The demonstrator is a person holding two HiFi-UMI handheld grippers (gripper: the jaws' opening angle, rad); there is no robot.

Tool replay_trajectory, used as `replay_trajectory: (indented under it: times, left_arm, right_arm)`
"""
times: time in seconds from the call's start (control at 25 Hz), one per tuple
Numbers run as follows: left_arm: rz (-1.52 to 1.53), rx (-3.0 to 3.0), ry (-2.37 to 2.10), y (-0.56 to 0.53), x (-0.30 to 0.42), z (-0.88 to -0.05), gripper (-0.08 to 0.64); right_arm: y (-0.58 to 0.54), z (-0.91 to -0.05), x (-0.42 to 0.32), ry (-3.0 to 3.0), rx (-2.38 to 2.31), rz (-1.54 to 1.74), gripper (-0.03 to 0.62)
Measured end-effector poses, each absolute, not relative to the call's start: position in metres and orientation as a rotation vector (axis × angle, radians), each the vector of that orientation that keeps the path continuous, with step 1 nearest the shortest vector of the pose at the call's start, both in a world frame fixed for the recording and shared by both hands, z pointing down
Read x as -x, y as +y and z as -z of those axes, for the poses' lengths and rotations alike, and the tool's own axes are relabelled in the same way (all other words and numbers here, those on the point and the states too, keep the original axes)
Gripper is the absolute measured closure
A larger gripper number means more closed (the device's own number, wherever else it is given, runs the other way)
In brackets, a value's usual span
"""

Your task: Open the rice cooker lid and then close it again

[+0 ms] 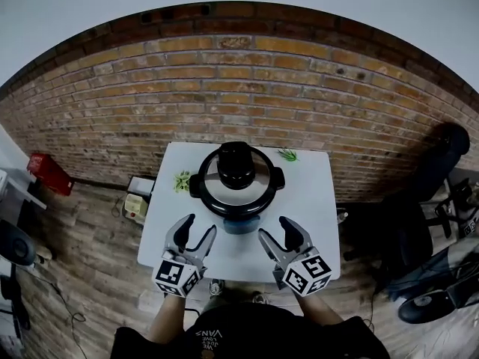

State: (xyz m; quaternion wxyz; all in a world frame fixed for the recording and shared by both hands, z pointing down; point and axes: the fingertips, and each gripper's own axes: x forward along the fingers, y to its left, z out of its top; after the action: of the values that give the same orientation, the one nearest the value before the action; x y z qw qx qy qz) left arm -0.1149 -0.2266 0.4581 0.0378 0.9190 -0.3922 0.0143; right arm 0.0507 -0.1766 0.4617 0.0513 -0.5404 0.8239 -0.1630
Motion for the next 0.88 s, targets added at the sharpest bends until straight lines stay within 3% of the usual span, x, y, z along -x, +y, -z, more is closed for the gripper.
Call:
replay_trajectory:
  times: [0.88]
  left_arm:
    - [-0.383, -3.184, -0.396, -0.349, 0.026, -0.438, 0.243]
  right_arm:
    - [-0.217, -0.466, -0.033, 2.251, 1.88, 0.499, 0.316]
